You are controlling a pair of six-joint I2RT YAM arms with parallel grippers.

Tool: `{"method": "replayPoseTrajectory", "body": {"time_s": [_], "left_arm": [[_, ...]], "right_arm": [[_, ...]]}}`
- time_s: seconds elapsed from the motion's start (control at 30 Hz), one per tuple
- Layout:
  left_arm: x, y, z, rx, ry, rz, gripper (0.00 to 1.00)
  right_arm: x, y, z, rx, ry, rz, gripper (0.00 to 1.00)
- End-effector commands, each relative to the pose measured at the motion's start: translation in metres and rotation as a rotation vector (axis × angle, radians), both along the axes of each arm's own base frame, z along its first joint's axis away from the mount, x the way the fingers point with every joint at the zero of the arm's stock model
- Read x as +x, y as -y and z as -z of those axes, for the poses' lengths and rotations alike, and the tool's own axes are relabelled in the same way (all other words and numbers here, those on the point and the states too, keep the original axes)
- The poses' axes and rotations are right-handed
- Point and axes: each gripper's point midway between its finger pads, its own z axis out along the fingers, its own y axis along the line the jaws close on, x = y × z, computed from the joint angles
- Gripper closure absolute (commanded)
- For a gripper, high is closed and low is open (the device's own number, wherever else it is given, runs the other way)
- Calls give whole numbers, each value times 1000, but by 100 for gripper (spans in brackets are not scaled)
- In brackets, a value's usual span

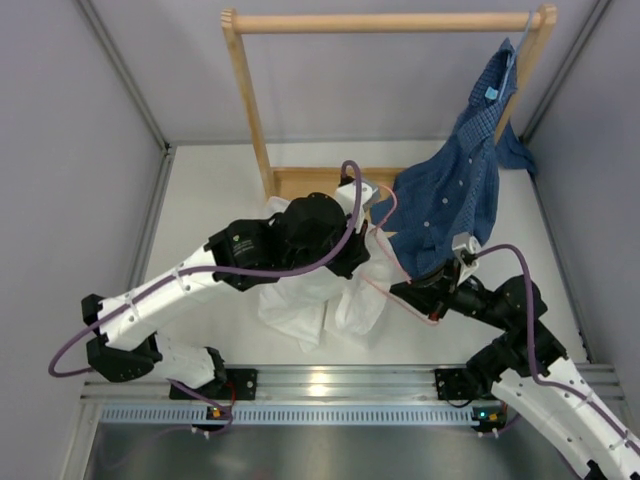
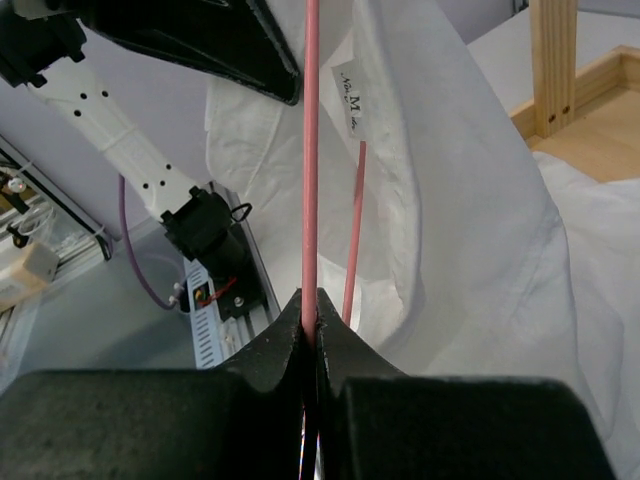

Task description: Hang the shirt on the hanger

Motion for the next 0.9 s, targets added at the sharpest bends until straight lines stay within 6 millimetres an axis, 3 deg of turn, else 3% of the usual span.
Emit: {"method": "replayPoseTrajectory", "body": {"time_s": [0.0,0.03,0.2,0.27,0.33,0.37,0.47,0.57,0.6,0.7,0.83,0.87], "left_arm": [[-29,26,-20,-51,-1,202,100],[-43,32,-30,-81,-10,286,100],[-77,48,-52,-117,30,458,100],[-70,45,-51,-98,53,415,100],[-45,34,-46,-47,91,269,100],[-21,17,-40,20,135,125,100],[4,-1,-32,105,167,-47,100],[-5,15,-44,65,154,32,100],[-15,23,-57,23,149,108,100],[-33,43,-65,-5,142,261,98],[-38,37,-92,-36,225,335,38],[-35,31,-100,-39,256,318,13]], "right_arm": [[8,-2,-41,134,150,18,100],[9,-2,-42,141,155,22,100],[13,-7,-57,196,177,5,100],[13,-5,-63,217,193,16,100],[9,0,-70,239,223,30,100],[9,1,-67,240,223,38,100],[6,5,-64,268,231,47,100],[3,7,-65,329,235,36,100],[2,7,-66,342,235,31,100],[4,9,-69,387,246,44,100],[6,12,-72,406,270,68,100],[7,13,-71,405,271,72,100]]}}
